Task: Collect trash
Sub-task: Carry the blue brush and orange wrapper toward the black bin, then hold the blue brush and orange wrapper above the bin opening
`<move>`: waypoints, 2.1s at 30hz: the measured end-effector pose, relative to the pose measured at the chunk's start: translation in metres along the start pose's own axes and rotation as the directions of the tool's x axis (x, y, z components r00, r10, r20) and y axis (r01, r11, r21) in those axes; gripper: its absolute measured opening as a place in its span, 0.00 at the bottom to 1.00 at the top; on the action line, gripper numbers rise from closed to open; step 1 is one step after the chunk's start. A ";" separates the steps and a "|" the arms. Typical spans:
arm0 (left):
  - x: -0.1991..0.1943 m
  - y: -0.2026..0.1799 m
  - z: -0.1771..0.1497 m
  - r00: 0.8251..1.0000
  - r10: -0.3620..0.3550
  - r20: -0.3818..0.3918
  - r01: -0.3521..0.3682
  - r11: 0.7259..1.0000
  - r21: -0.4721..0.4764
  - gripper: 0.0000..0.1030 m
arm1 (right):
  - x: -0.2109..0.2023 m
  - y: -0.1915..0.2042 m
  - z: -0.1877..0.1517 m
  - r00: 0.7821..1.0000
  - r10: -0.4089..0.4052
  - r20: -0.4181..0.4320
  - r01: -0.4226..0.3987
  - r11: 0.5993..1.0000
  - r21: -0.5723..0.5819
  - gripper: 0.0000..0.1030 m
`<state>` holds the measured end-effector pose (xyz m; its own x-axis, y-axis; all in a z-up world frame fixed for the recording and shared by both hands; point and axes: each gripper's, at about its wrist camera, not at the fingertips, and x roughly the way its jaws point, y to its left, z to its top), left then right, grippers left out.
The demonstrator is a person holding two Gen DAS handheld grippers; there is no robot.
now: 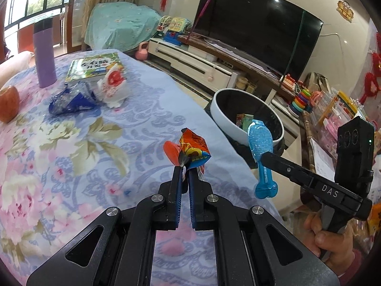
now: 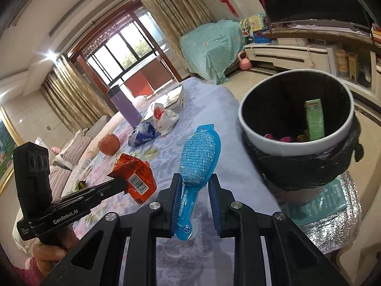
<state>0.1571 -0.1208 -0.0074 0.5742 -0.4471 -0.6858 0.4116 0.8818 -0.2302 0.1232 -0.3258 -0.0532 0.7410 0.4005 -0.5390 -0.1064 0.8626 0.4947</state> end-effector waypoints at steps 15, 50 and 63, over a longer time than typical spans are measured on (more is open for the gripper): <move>0.016 -0.029 0.011 0.999 -0.030 -0.016 0.031 0.998 0.047 0.05 | -0.020 -0.030 0.007 0.998 -0.043 0.043 0.041 0.998 0.038 0.22; 0.061 -0.088 0.061 0.995 -0.092 -0.022 0.094 0.986 0.138 0.05 | -0.042 -0.089 0.051 0.981 -0.159 0.107 0.149 0.984 0.098 0.22; 0.090 -0.096 0.085 0.994 -0.102 -0.041 0.106 0.987 0.123 0.05 | -0.032 -0.098 0.070 0.978 -0.188 0.088 0.181 0.981 0.074 0.22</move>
<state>0.2296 -0.2582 0.0112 0.5001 -0.5281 -0.6863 0.5543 0.8041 -0.2148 0.1562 -0.4449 -0.0370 0.8035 0.2026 -0.5598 0.0790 0.8957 0.4376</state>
